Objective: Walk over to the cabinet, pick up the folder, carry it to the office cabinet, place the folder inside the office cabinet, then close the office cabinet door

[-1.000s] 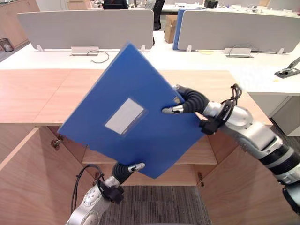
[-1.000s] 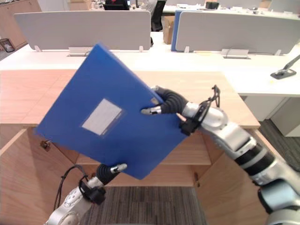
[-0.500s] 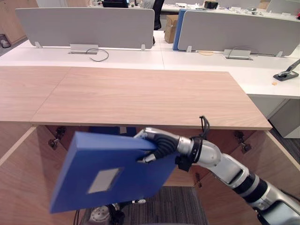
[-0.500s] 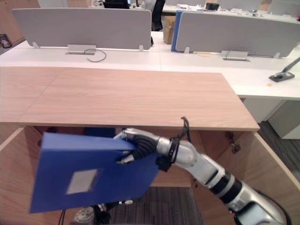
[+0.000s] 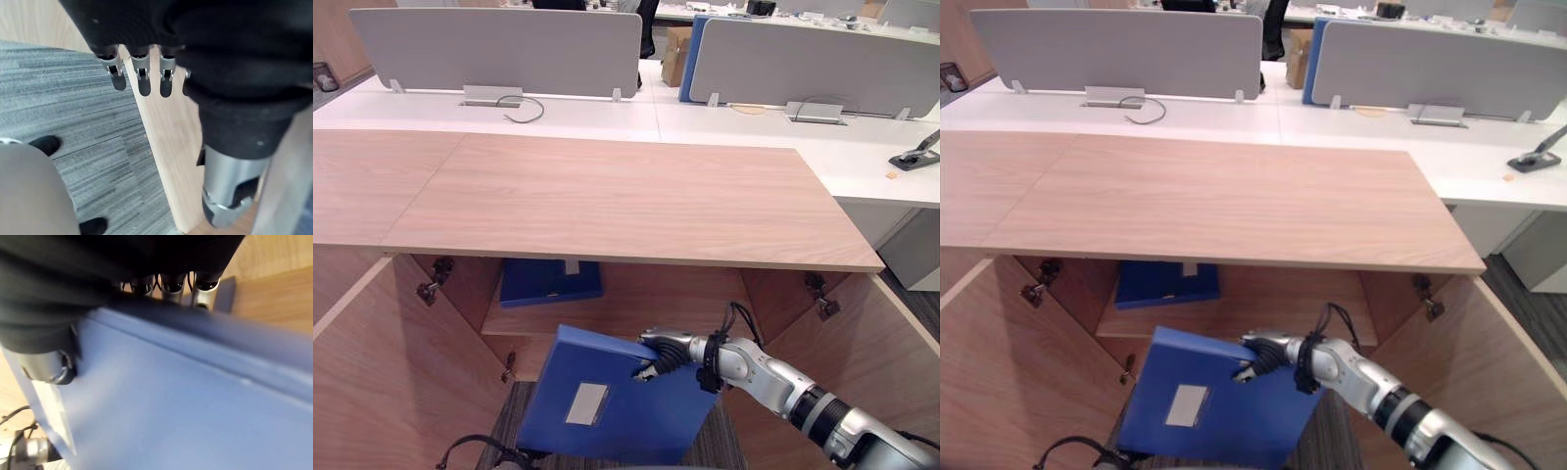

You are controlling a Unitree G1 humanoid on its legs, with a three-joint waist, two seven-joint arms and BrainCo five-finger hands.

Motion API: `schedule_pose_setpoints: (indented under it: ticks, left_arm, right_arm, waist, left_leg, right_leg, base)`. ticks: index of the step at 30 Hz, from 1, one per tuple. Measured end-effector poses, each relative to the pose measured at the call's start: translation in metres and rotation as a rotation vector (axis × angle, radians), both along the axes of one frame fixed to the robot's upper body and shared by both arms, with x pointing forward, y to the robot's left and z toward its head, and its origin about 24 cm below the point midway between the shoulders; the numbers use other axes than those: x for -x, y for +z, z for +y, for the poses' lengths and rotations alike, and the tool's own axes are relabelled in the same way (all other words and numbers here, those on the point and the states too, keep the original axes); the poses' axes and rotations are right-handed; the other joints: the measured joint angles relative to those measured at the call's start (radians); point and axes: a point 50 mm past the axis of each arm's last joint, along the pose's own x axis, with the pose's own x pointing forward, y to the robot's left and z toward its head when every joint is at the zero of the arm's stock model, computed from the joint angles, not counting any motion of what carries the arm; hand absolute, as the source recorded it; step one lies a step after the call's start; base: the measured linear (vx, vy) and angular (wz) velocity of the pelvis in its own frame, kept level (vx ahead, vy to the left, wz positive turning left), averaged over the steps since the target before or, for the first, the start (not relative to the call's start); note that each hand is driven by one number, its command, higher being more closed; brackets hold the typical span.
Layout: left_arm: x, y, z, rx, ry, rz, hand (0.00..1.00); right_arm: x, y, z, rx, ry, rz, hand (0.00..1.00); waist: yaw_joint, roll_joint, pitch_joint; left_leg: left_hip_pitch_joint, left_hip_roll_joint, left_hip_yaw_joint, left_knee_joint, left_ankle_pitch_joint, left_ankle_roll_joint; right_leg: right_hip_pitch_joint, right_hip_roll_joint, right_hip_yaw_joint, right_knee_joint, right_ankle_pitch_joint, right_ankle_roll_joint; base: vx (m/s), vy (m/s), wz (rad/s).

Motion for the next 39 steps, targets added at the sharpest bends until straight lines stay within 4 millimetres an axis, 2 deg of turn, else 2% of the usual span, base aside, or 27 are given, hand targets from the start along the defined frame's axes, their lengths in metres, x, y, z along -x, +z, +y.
schedule_pose_setpoints:
  ticks: [3,5,6,8,9,11,13,14,15,17,19,20,22,23,25,26,30,32,33,35,38,39]
  left_arm:
    - [-0.002,0.001,0.001,-0.012,0.024,-0.012,0.0]
    - [-0.003,0.0,-0.002,-0.004,0.063,-0.025,0.0]
    - [-0.003,0.0,-0.002,-0.001,0.077,-0.027,0.0]
    - [0.003,-0.001,-0.001,-0.001,0.139,-0.023,0.0]
    - [0.004,-0.001,0.0,-0.004,0.149,-0.021,0.0]
    - [0.01,-0.003,0.002,0.004,0.225,-0.012,0.0]
    - [0.013,-0.004,0.003,0.007,0.27,-0.006,0.0]
    - [0.016,-0.005,0.004,0.012,0.324,0.003,0.0]
    - [0.017,-0.005,0.005,0.012,0.335,0.005,0.0]
    - [0.024,-0.007,0.01,0.013,0.432,0.019,0.0]
    - [0.027,-0.007,0.013,0.015,0.49,0.02,0.0]
    - [0.028,-0.007,0.015,0.024,0.543,0.014,0.0]
    - [0.029,-0.007,0.017,0.029,0.593,0.009,0.0]
    - [0.027,-0.006,0.019,0.035,0.637,-0.001,0.0]
    - [0.022,-0.005,0.022,0.042,0.683,-0.021,0.0]
    - [0.018,-0.003,0.025,0.044,0.714,-0.037,0.0]
    - [0.011,0.0,0.028,0.067,0.768,-0.077,0.0]
    - [0.0,0.007,0.026,0.067,0.767,-0.134,0.0]
    - [-0.003,0.009,0.025,0.069,0.766,-0.148,0.0]
    - [-0.01,0.013,0.022,0.082,0.77,-0.182,0.0]
    - [-0.013,0.015,0.021,0.099,0.793,-0.202,0.0]
    - [-0.014,0.015,0.02,0.104,0.799,-0.205,0.0]
  right_arm:
    - [-0.007,-0.024,-0.013,-0.023,-0.215,0.083,1.0]
    - [-0.019,-0.039,-0.046,-0.078,-0.546,0.171,1.0]
    - [-0.021,-0.041,-0.054,-0.114,-0.632,0.191,1.0]
    - [-0.029,-0.044,-0.082,-0.332,-0.978,0.259,1.0]
    - [-0.031,-0.044,-0.087,-0.387,-1.05,0.271,1.0]
    - [-0.041,-0.038,-0.101,-0.625,-1.283,0.294,1.0]
    - [-0.046,-0.033,-0.107,-0.754,-1.376,0.303,1.0]
    - [-0.05,-0.029,-0.111,-0.896,-1.458,0.331,1.0]
    - [-0.05,-0.028,-0.112,-0.925,-1.472,0.336,1.0]
    - [-0.057,-0.021,-0.115,-1.229,-1.579,0.401,1.0]
    - [-0.066,-0.01,-0.118,-1.403,-1.6,0.413,1.0]
    - [-0.078,0.007,-0.123,-1.592,-1.597,0.403,1.0]
    - [-0.093,0.029,-0.128,-1.798,-1.572,0.376,1.0]
    - [-0.107,0.056,-0.134,-1.992,-1.522,0.33,1.0]
    - [-0.119,0.083,-0.14,-2.158,-1.462,0.284,1.0]
    - [-0.124,0.103,-0.145,-2.236,-1.423,0.24,1.0]
    - [-0.137,0.145,-0.146,-2.377,-1.299,0.213,1.0]
    - [-0.146,0.18,-0.145,-2.468,-1.204,0.222,1.0]
    - [-0.148,0.19,-0.146,-2.481,-1.178,0.213,1.0]
    - [-0.151,0.232,-0.151,-2.542,-1.068,0.183,1.0]
    - [-0.155,0.271,-0.144,-2.514,-0.995,0.166,1.0]
    - [-0.157,0.276,-0.142,-2.493,-0.997,0.164,1.0]
  waist:
    - [0.001,0.009,0.021]
    - [0.008,0.029,0.034]
    - [0.014,0.036,0.038]
    - [0.016,0.055,0.054]
    - [0.016,0.057,0.058]
    - [0.017,0.068,0.086]
    - [0.017,0.073,0.104]
    - [0.017,0.076,0.119]
    - [0.017,0.077,0.123]
    - [0.018,0.085,0.144]
    - [0.017,0.096,0.16]
    - [0.017,0.111,0.187]
    - [0.018,0.126,0.216]
    - [0.019,0.14,0.258]
    - [0.019,0.147,0.306]
    - [0.021,0.145,0.334]
    - [0.043,0.142,0.383]
    - [0.049,0.147,0.405]
    - [0.054,0.15,0.414]
    - [0.059,0.164,0.445]
    - [0.06,0.176,0.471]
    - [0.061,0.176,0.473]
  left_leg:
    - [-0.01,-0.004,-0.019,-0.001,0.007,0.001]
    - [-0.015,-0.01,-0.038,-0.01,0.018,0.004]
    - [-0.015,-0.012,-0.04,-0.012,0.02,0.005]
    - [-0.015,-0.015,-0.056,-0.019,0.03,0.006]
    - [-0.016,-0.015,-0.057,-0.019,0.031,0.006]
    - [-0.016,-0.015,-0.061,-0.023,0.042,0.004]
    - [-0.015,-0.016,-0.066,-0.033,0.053,0.004]
    - [-0.016,-0.017,-0.073,-0.039,0.062,0.004]
    - [-0.016,-0.018,-0.076,-0.041,0.064,0.004]
    - [-0.02,-0.021,-0.089,-0.051,0.08,0.003]
    - [-0.031,-0.024,-0.095,-0.05,0.086,0.005]
    - [-0.038,-0.028,-0.098,-0.049,0.093,0.007]
    - [-0.059,-0.029,-0.098,-0.036,0.096,0.008]
    - [-0.094,-0.027,-0.098,-0.005,0.095,0.008]
    - [-0.135,-0.026,-0.098,0.036,0.091,0.012]
    - [-0.18,-0.028,-0.098,0.078,0.08,0.013]
    - [-0.321,-0.029,-0.098,0.228,0.031,0.009]
    - [-0.432,-0.017,-0.107,0.324,0.006,0.001]
    - [-0.457,-0.014,-0.107,0.348,-0.001,0.002]
    - [-0.561,-0.002,-0.107,0.457,-0.039,-0.005]
    - [-0.669,-0.001,-0.107,0.576,-0.081,-0.008]
    - [-0.686,-0.002,-0.106,0.593,-0.088,-0.009]
  right_leg:
    - [0.0,-0.003,-0.016,-0.002,0.001,0.001]
    - [0.002,-0.009,-0.036,-0.002,0.002,0.002]
    - [0.002,-0.011,-0.038,-0.002,0.002,0.003]
    - [0.007,-0.014,-0.055,-0.002,0.003,0.003]
    - [0.007,-0.014,-0.056,-0.001,0.003,0.003]
    - [0.006,-0.014,-0.058,0.003,0.006,0.003]
    - [0.004,-0.015,-0.061,0.003,0.01,0.001]
    - [0.004,-0.016,-0.069,0.004,0.014,0.0]
    - [0.004,-0.016,-0.071,0.004,0.014,0.0]
    - [0.002,-0.019,-0.084,0.004,0.021,-0.002]
    - [-0.006,-0.022,-0.087,0.005,0.026,-0.002]
    - [-0.013,-0.027,-0.089,0.008,0.031,-0.002]
    - [-0.04,-0.036,-0.089,0.032,0.031,-0.002]
    - [-0.08,-0.049,-0.089,0.078,0.019,-0.003]
    - [-0.141,-0.07,-0.087,0.17,-0.016,-0.005]
    - [-0.208,-0.09,-0.083,0.268,-0.059,-0.007]
    - [-0.377,-0.138,-0.073,0.481,-0.158,-0.018]
    - [-0.482,-0.149,-0.074,0.578,-0.199,-0.034]
    - [-0.505,-0.151,-0.075,0.599,-0.208,-0.038]
    - [-0.607,-0.163,-0.062,0.703,-0.242,-0.056]
    - [-0.725,-0.193,-0.048,0.838,-0.291,-0.075]
    - [-0.745,-0.197,-0.042,0.859,-0.299,-0.077]
  base:
    - [-0.04,0.01,0.18]
    - [-0.03,0.022,0.26]
    - [-0.03,0.03,0.17]
    - [-0.04,0.025,0.19]
    - [-0.05,0.016,0.11]
    - [-0.07,0.016,0.05]
    - [-0.07,0.016,0.08]
    - [-0.08,0.017,0.12]
    - [-0.1,0.02,0.18]
    - [-0.08,0.02,0.16]
    - [-0.1,0.036,0.09]
    - [-0.12,0.047,0.06]
    - [-0.11,0.037,0.02]
    - [-0.12,0.03,0.03]
    - [-0.13,0.016,0.08]
    - [-0.11,0.0,0.09]
    - [-0.11,-0.101,0.06]
    - [-0.09,-0.158,0.1]
    - [-0.08,-0.155,0.05]
    - [-0.07,-0.134,-0.01]
    - [-0.07,-0.112,0.02]
    - [-0.08,-0.127,0.05]
